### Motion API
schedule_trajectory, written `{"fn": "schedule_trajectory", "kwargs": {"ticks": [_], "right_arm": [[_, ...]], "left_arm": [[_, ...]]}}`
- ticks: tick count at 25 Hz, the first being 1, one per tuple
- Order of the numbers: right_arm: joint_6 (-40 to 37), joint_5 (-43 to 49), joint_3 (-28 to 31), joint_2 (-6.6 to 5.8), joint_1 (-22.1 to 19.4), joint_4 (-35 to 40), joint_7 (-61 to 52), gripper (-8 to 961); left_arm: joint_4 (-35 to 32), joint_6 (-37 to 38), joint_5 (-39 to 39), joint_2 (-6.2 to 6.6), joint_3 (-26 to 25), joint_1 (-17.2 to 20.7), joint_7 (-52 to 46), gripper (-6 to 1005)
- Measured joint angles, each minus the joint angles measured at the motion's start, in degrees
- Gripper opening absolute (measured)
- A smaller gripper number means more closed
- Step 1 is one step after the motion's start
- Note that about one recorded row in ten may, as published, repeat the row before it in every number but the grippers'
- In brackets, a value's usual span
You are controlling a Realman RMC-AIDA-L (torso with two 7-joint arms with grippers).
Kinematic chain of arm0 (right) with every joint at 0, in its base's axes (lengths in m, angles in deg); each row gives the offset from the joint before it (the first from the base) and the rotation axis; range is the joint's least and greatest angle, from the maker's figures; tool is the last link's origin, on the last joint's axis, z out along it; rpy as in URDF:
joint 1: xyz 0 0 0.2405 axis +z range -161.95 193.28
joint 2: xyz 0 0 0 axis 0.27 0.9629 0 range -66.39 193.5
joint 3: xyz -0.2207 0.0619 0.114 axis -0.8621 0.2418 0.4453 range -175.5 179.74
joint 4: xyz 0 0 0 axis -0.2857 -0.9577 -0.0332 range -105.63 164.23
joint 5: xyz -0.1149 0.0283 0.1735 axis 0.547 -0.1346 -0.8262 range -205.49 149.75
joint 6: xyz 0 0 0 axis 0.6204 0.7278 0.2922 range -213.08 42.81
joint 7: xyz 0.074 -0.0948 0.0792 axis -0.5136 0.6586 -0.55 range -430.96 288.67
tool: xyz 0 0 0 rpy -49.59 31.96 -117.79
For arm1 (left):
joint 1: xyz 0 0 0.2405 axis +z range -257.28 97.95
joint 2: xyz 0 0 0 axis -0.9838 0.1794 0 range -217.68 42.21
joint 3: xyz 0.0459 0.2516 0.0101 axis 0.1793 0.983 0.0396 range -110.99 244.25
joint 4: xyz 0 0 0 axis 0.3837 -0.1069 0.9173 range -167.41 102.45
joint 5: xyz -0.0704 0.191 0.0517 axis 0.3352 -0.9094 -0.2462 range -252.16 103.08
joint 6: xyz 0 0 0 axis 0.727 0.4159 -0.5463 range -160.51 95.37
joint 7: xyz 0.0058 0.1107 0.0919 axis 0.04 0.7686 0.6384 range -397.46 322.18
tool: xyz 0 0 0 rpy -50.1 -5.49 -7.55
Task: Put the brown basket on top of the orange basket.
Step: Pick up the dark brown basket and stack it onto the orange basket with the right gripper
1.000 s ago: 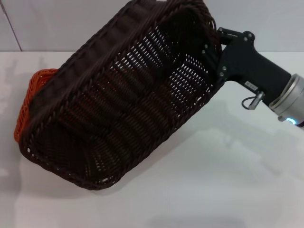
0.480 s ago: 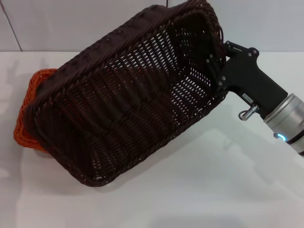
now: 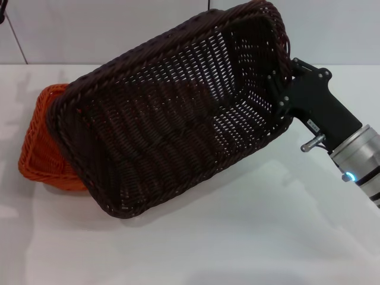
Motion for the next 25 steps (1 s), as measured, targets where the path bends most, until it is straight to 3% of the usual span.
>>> {"fn": "schedule_trajectory", "kwargs": {"ticks": [7,17,25], "right_arm": [[0.33,0.34,3.19,0.00,0.71,-2.29,-0.14,147],[6.90,0.62,4.15,-0.16,2.16,-2.57,-3.64,147],[7.09,0.69,4.85,-0.05,4.54,-3.38,-3.72,147]], "left_arm": [[0.01,0.00,0.00,-0.08,0.65,-0.28,0.32,826],[-0.61,0.03,0.00,-0.08,0.15,0.21,1.32,826],[-0.34,-0.02,0.00,0.01,0.12,0.14,1.34,826]]}}
